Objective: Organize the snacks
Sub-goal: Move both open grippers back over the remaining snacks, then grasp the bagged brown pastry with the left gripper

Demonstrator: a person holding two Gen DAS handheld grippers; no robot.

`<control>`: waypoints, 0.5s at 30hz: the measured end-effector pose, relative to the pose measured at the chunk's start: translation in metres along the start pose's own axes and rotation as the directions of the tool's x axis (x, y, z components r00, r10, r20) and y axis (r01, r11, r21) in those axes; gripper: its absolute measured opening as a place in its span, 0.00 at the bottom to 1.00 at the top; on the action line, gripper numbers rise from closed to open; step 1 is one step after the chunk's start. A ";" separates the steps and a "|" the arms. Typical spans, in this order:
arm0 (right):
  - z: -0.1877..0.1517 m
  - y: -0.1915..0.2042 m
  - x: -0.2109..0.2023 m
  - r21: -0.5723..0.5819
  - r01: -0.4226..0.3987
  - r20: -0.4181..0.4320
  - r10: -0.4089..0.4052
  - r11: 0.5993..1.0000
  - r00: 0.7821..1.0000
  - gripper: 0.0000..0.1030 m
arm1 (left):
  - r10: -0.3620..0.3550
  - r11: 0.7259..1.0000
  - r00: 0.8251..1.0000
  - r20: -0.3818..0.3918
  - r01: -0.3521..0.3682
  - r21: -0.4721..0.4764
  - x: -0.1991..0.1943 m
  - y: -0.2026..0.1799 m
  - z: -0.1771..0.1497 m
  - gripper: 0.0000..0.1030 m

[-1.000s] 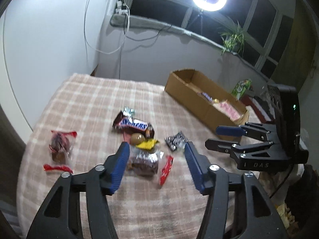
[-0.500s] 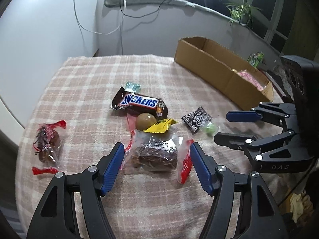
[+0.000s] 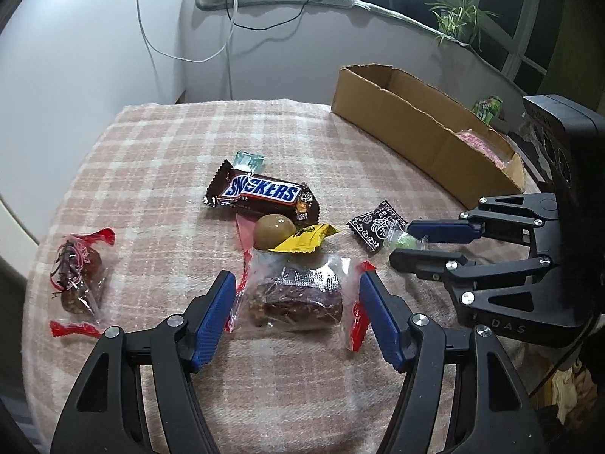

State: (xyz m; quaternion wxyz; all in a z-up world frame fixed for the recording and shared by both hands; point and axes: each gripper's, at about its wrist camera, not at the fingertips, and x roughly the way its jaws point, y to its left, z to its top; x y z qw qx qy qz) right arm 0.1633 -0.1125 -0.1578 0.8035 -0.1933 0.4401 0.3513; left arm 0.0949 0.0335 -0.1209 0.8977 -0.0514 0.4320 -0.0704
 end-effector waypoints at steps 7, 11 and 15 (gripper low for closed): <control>-0.001 -0.002 -0.003 0.016 -0.016 0.003 0.015 1.000 1.000 0.22 | -0.011 1.000 1.000 0.016 0.011 -0.014 -0.002 0.000 -0.001 0.58; -0.004 -0.004 -0.009 0.027 -0.012 0.017 0.012 1.000 1.000 0.22 | -0.017 1.000 1.000 0.022 0.017 -0.018 -0.007 0.000 -0.004 0.57; -0.006 -0.006 -0.017 0.039 -0.012 0.033 0.010 0.999 0.999 0.22 | -0.019 1.000 0.999 0.036 0.020 -0.024 -0.014 0.000 -0.007 0.57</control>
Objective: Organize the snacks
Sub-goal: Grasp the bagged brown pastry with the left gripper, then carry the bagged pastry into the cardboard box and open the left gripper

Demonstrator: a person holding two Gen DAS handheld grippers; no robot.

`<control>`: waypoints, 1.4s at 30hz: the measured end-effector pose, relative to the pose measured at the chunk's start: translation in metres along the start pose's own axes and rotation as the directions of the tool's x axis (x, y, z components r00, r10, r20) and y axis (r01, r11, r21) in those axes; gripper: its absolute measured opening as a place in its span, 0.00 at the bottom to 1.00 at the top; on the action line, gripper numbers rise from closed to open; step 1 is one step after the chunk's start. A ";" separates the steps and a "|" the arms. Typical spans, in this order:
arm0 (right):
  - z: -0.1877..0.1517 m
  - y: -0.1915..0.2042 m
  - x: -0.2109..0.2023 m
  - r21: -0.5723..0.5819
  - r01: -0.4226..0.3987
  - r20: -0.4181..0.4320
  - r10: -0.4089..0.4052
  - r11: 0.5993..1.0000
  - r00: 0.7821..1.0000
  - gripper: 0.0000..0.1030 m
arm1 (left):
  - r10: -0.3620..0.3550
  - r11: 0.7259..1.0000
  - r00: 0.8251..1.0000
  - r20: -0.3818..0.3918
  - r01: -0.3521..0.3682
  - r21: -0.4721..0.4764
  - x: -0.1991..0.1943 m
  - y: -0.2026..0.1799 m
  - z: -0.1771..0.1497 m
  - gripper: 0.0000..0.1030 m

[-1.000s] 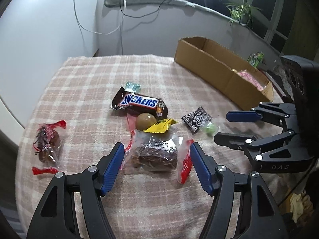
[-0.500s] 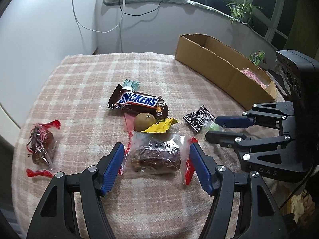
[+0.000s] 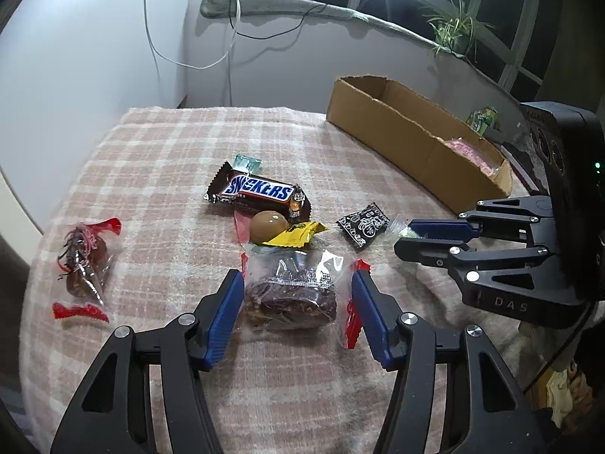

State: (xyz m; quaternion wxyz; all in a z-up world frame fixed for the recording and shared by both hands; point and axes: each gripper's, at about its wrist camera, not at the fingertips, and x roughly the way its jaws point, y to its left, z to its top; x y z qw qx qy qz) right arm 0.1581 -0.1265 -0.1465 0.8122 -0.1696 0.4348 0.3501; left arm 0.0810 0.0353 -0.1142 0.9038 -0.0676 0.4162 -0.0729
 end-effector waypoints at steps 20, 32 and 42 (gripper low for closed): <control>0.001 -0.039 -0.071 0.086 0.031 0.132 -0.042 0.996 0.990 0.22 | -0.049 0.999 0.990 0.130 0.049 0.008 -0.035 -0.023 0.043 0.55; 0.020 -0.089 -0.097 0.145 0.085 0.172 -0.109 0.986 0.979 0.22 | -0.095 0.994 0.980 0.176 0.086 0.060 -0.020 -0.052 0.098 0.55; 0.041 -0.131 -0.098 0.196 0.107 0.177 -0.142 0.975 0.974 0.22 | -0.133 0.990 0.975 0.177 0.123 0.065 0.012 -0.069 0.138 0.55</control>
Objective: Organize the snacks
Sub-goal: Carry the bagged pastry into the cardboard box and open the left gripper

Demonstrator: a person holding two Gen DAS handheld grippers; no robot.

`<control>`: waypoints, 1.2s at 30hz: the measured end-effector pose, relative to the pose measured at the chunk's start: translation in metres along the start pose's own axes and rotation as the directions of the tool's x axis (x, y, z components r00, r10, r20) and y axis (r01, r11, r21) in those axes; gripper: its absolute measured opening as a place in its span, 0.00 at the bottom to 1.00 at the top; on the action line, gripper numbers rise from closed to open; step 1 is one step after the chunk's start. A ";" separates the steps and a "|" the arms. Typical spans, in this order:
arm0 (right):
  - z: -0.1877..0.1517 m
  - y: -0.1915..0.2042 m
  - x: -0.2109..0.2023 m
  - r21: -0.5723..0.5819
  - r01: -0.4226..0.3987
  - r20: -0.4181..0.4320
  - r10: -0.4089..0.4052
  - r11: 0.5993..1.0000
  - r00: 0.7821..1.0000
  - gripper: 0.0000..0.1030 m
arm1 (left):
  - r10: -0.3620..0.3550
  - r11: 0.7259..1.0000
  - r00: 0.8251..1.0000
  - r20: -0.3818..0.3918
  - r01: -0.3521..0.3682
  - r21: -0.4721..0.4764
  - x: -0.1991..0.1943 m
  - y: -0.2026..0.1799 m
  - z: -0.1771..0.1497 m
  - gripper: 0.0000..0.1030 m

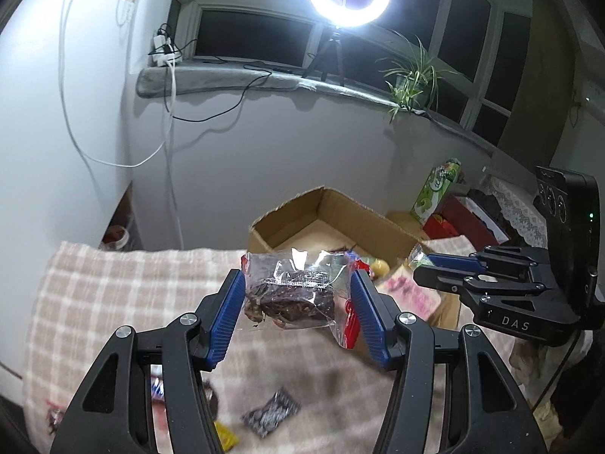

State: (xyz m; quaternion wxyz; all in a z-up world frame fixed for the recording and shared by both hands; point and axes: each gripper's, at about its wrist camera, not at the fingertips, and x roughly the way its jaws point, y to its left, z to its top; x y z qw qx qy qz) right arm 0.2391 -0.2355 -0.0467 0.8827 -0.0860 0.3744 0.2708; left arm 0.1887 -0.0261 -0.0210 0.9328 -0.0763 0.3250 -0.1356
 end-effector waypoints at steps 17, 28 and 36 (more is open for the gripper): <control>0.022 -0.063 0.049 0.115 0.020 -0.040 -0.015 0.993 0.999 0.22 | -0.010 1.000 0.998 -0.069 0.008 -0.024 0.077 -0.005 0.023 0.55; 0.022 -0.076 0.062 0.125 0.029 -0.060 -0.022 0.992 0.998 0.22 | -0.019 1.000 0.996 -0.091 0.018 -0.008 0.093 -0.011 0.026 0.56; 0.022 -0.075 0.060 0.126 0.054 -0.045 -0.049 0.991 0.998 0.57 | -0.009 1.000 0.995 -0.100 0.009 0.000 0.095 -0.015 0.027 0.63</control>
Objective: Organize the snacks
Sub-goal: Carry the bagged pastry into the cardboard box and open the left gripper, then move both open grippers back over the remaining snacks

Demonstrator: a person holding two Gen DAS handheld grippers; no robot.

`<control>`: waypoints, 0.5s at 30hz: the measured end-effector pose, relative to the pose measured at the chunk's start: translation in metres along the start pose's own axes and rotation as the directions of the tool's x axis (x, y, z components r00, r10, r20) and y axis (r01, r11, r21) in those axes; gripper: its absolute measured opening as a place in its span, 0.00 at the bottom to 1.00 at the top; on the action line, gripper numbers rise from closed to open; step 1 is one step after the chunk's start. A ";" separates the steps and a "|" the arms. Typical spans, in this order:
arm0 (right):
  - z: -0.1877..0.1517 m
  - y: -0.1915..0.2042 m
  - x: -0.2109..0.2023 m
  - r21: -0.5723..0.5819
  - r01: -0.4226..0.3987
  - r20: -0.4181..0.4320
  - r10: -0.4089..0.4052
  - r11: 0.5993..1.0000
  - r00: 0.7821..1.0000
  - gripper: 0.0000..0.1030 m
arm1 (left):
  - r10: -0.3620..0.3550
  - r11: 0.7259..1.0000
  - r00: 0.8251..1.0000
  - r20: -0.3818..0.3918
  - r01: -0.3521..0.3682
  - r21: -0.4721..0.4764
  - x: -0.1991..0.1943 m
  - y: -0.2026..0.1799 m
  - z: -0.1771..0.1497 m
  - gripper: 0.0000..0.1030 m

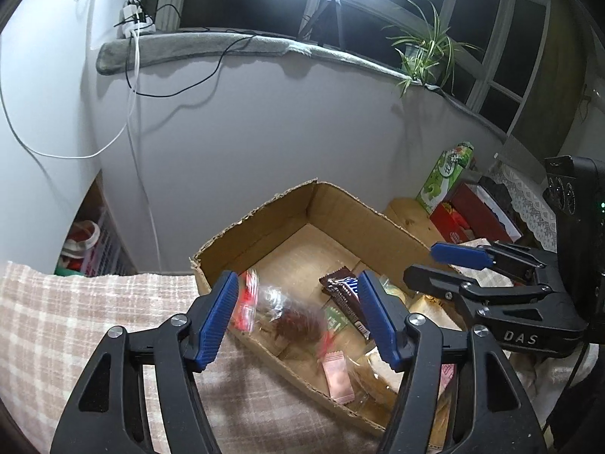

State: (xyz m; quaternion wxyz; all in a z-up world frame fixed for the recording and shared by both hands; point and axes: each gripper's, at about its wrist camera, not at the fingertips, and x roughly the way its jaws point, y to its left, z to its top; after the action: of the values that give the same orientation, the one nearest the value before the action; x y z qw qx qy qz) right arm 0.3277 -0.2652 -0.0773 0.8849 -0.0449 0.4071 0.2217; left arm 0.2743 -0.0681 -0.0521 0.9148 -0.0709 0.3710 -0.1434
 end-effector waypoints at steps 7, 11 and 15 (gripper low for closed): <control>-0.003 0.000 -0.011 0.002 0.008 0.008 -0.008 1.000 1.000 0.57 | 0.006 1.000 1.000 0.023 -0.006 -0.002 -0.013 0.000 0.001 0.63; -0.003 0.004 -0.020 0.004 0.006 0.016 -0.006 1.000 1.000 0.58 | 0.004 1.000 0.999 0.039 -0.004 -0.003 -0.026 -0.001 -0.001 0.63; -0.006 0.014 -0.033 -0.012 0.003 0.028 -0.002 1.000 1.000 0.58 | 0.013 1.000 0.998 0.056 -0.013 -0.009 -0.043 0.001 -0.004 0.63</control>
State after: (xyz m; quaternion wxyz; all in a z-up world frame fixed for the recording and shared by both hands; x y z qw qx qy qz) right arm 0.2988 -0.2655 -0.0553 0.8905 -0.0477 0.3932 0.2237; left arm 0.2426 -0.0534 -0.0266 0.9255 -0.0763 0.3461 -0.1339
